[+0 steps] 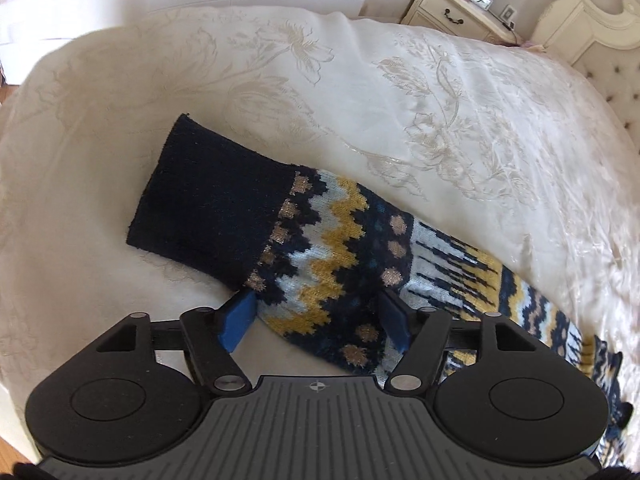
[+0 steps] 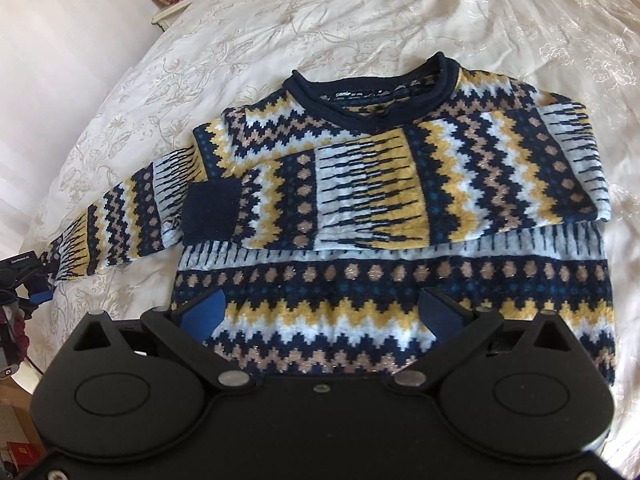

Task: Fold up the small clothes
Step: 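Grasp the cuff of the other sleeve with the left tool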

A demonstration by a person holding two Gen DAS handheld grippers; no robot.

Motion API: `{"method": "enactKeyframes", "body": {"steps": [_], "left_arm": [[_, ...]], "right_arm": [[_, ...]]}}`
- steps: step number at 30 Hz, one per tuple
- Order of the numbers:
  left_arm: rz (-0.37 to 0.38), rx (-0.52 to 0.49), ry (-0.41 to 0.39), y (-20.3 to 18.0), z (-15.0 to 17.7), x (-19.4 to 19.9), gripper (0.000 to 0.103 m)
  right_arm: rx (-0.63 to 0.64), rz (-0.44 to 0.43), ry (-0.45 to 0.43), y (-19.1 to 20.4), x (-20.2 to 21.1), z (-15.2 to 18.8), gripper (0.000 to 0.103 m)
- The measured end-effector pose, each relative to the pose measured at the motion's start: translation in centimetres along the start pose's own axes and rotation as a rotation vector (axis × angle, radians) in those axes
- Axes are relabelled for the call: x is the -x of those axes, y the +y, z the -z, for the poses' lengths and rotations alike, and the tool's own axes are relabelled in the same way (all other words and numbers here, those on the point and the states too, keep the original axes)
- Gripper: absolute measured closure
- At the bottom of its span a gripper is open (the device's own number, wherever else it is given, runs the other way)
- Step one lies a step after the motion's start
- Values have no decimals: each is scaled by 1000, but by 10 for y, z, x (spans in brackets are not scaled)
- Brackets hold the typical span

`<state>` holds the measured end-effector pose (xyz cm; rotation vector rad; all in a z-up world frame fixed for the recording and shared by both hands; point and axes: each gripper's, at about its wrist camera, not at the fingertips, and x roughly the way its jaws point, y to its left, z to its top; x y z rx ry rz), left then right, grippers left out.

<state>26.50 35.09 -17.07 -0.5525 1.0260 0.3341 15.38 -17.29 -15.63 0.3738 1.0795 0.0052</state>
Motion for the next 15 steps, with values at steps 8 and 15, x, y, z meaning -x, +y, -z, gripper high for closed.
{"method": "enactKeyframes", "body": {"steps": [8, 15], "left_arm": [[51, 45, -34, 6, 20, 11, 29], [85, 143, -36, 19, 34, 21, 29]], "right_arm": [[24, 5, 52, 18, -14, 4, 1], [51, -6, 76, 31, -24, 3, 1]]}}
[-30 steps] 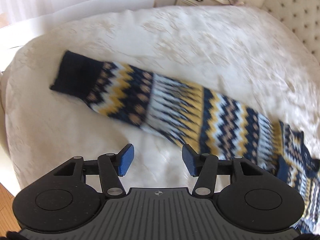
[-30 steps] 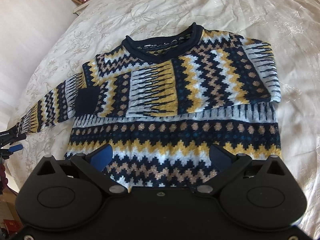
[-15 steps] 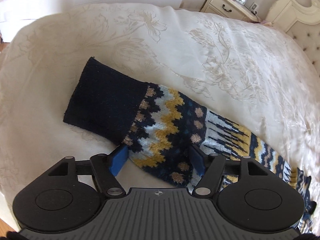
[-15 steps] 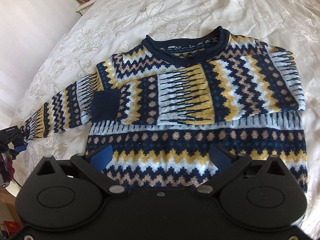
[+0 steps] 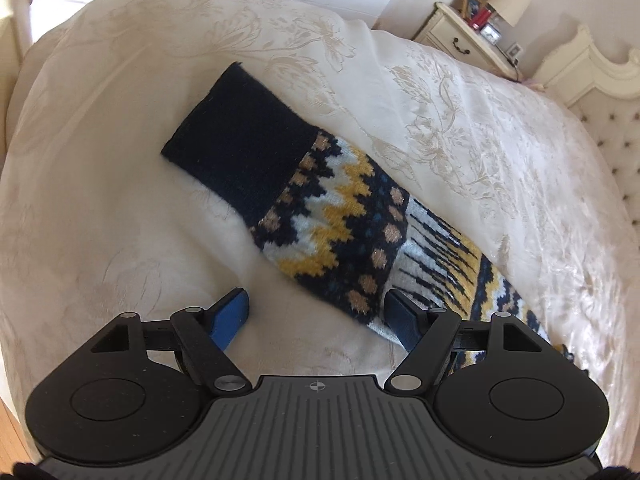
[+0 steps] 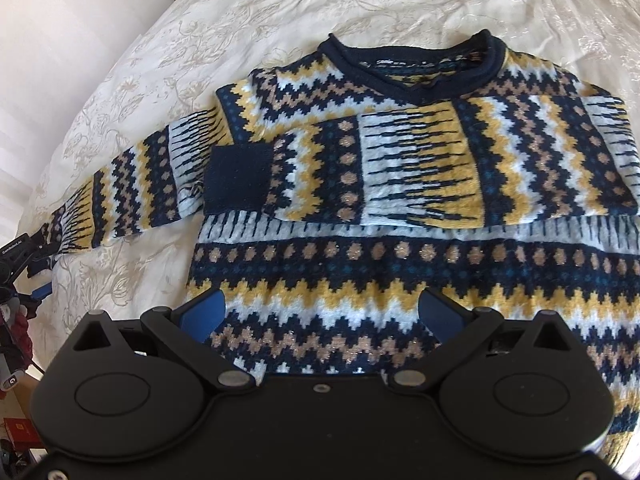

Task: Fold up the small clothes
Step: 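Grasp the cuff of the other sleeve with the left tool, then lift the held sleeve over the sweater body and open the left tool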

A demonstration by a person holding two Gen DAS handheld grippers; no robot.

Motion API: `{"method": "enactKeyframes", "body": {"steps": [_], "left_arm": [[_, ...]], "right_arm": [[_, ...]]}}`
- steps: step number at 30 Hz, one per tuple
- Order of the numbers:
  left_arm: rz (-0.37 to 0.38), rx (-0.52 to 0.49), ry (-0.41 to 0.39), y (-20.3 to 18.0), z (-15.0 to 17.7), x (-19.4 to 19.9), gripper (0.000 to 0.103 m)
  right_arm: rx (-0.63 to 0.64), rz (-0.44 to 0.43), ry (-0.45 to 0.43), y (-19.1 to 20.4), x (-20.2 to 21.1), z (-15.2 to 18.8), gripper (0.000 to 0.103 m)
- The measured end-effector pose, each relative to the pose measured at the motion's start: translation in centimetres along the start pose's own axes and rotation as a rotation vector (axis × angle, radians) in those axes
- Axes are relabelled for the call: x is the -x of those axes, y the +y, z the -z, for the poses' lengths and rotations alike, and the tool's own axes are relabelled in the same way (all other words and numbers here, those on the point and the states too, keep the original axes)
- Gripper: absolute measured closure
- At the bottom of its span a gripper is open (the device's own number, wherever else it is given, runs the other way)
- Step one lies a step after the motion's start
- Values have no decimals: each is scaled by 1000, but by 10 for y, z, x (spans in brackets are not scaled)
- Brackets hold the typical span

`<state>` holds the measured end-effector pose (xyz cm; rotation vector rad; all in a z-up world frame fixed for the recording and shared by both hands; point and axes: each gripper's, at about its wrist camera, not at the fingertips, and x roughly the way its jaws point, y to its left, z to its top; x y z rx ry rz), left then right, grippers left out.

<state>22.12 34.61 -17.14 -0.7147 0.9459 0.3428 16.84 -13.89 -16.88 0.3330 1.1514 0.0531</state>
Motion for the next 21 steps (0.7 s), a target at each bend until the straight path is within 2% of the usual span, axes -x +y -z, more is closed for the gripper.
{"method": "enactKeyframes", "body": {"steps": [6, 11, 14, 15, 16, 17, 19, 21], "left_arm": [[27, 2, 6, 2, -10, -14, 27], [-40, -63, -34, -13, -28, -23, 27], [-36, -37, -57, -16, -37, -27, 28], [-37, -21, -77, -16, -38, -26, 38], [-50, -12, -99, -18, -38, -23, 55], [-62, -11, -107, -19, -38, -22, 61], [-27, -25, -112, -23, -38, -17, 83], [-7, -55, -122, -33, -36, -8, 87]], "right_arm": [[22, -11, 5, 8, -5, -5, 1], [34, -17, 8, 12, -7, -8, 1], [38, -22, 12, 12, -7, -9, 1], [41, -22, 14, 12, -8, -9, 1], [43, -23, 14, 12, -8, -9, 1], [45, -24, 15, 12, -8, -9, 1], [43, -27, 14, 11, -7, -8, 1], [40, -31, 14, 9, -7, -8, 1]]}}
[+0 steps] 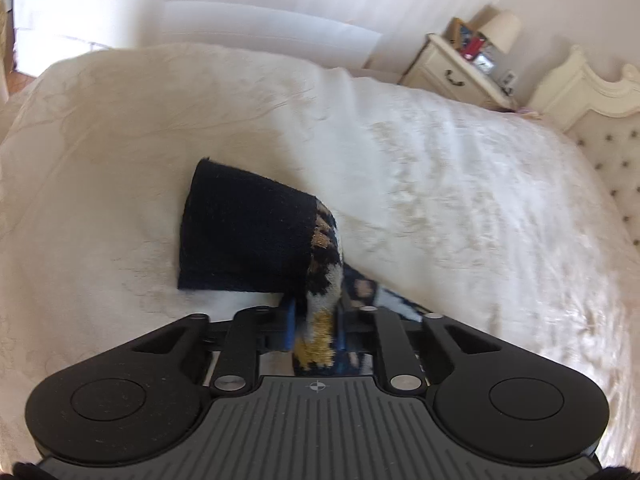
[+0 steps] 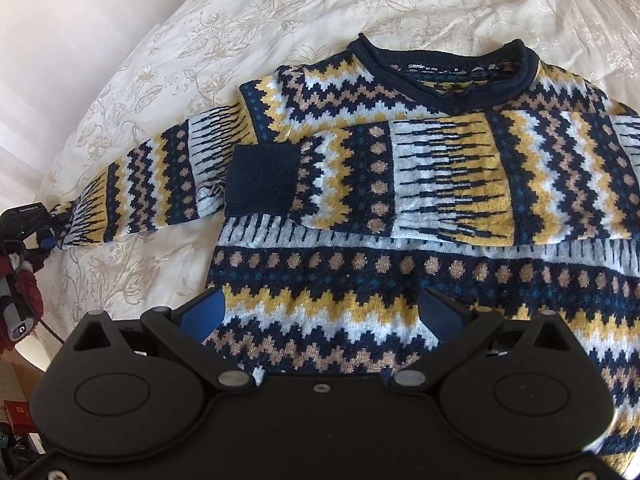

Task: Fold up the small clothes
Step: 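Lift the held sleeve over the sweater body and open the left tool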

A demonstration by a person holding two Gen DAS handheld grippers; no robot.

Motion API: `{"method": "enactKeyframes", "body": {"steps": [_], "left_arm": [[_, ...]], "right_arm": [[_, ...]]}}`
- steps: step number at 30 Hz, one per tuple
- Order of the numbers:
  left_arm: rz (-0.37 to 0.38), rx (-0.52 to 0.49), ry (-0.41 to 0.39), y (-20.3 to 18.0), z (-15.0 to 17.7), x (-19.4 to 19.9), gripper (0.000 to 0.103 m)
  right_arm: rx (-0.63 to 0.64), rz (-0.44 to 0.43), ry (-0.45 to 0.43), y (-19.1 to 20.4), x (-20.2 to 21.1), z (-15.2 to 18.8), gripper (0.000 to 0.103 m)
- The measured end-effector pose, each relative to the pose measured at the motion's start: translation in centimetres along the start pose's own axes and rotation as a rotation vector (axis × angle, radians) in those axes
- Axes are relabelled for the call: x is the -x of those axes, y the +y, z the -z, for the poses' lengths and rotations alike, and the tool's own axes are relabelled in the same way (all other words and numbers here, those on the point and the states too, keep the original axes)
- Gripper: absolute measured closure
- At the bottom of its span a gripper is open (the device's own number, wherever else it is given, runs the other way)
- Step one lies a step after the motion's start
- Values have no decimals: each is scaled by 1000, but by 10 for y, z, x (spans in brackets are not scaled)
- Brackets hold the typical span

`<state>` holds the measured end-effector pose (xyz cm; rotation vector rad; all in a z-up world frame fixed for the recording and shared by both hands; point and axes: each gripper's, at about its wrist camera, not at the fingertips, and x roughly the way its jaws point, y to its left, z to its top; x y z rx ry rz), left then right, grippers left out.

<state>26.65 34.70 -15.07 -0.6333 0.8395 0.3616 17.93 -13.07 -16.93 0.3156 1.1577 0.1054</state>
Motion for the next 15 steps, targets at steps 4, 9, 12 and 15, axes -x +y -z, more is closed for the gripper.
{"method": "enactKeyframes", "body": {"steps": [4, 9, 12, 15], "left_arm": [[45, -91, -47, -34, 3, 32, 88], [167, -230, -95, -93, 15, 78, 88], [245, -295, -119, -129, 29, 102, 88], [315, -356, -116, -169, 49, 118, 88]], "right_arm": [[2, -6, 4, -5, 2, 3, 1], [-2, -22, 6, -17, 5, 9, 1], [-3, -35, -2, -26, 11, 14, 1], [-13, -47, -15, -38, 20, 19, 1]]}}
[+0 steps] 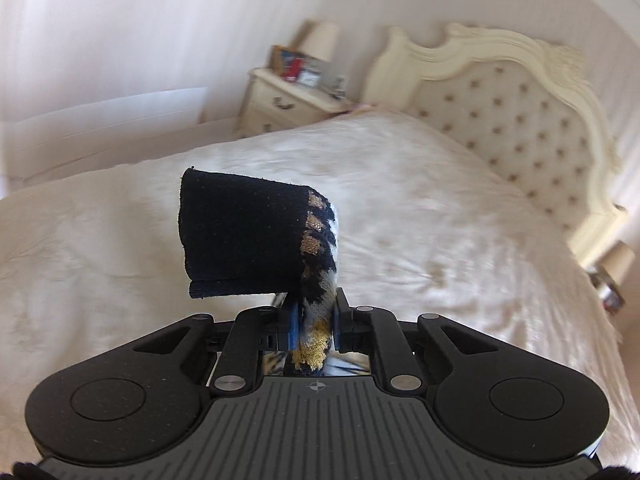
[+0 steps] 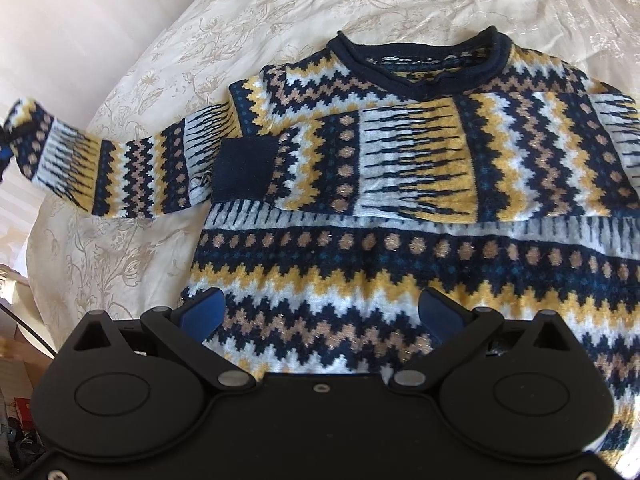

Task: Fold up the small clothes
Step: 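Lift the held sleeve over the sweater body and open the left tool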

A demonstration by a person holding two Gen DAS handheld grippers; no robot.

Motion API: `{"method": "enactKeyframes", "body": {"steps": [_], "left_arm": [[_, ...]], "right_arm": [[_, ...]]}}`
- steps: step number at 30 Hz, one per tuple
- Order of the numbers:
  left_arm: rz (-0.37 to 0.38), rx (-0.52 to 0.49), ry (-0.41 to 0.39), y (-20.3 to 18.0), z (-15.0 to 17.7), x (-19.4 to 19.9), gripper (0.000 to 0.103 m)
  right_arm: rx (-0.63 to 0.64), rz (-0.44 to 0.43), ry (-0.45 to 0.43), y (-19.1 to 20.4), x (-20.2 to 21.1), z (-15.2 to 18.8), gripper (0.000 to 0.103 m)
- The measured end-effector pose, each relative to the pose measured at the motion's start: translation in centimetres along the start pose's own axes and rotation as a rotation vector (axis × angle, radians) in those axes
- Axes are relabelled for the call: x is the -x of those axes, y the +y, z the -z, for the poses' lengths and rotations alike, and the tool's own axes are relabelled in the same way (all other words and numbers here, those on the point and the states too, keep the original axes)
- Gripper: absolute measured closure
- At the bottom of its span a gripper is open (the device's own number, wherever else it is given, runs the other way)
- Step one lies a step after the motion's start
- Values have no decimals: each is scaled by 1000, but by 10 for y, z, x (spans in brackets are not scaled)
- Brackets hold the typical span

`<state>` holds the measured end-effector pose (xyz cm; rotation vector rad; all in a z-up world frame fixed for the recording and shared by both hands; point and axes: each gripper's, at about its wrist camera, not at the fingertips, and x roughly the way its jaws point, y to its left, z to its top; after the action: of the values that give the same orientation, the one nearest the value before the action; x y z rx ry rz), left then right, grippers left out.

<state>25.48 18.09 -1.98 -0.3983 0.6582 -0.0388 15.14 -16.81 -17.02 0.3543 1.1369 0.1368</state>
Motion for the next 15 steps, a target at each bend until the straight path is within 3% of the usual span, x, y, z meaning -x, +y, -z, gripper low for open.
{"method": "enactKeyframes", "body": {"steps": [7, 15], "left_arm": [[154, -97, 70, -95, 37, -23, 88], [219, -194, 234, -180, 108, -74, 88]], "right_arm": [[-55, 0, -33, -40, 25, 12, 1], [-117, 19, -70, -84, 55, 13, 1]]}}
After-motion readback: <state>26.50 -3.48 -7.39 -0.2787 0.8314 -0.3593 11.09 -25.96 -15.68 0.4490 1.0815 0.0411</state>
